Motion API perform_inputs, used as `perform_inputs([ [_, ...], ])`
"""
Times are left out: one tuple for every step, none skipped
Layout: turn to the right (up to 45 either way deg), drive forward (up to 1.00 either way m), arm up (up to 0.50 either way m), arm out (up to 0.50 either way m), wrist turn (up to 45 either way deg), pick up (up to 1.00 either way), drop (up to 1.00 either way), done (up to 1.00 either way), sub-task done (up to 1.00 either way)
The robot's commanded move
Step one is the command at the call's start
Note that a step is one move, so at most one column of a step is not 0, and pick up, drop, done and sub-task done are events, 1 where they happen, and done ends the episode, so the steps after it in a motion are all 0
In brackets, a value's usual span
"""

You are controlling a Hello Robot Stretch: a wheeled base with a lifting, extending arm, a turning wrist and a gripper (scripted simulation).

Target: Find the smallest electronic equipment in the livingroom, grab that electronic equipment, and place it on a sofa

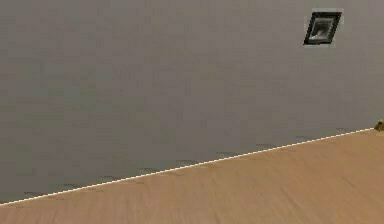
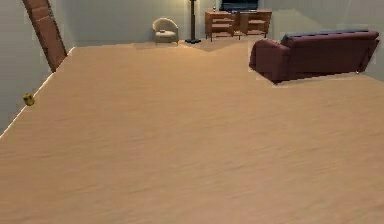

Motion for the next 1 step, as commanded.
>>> perform_inputs([
  [-30.0,0.0,0.0,0.0,0.0,0.0,0.0,0.0,0.0],
])
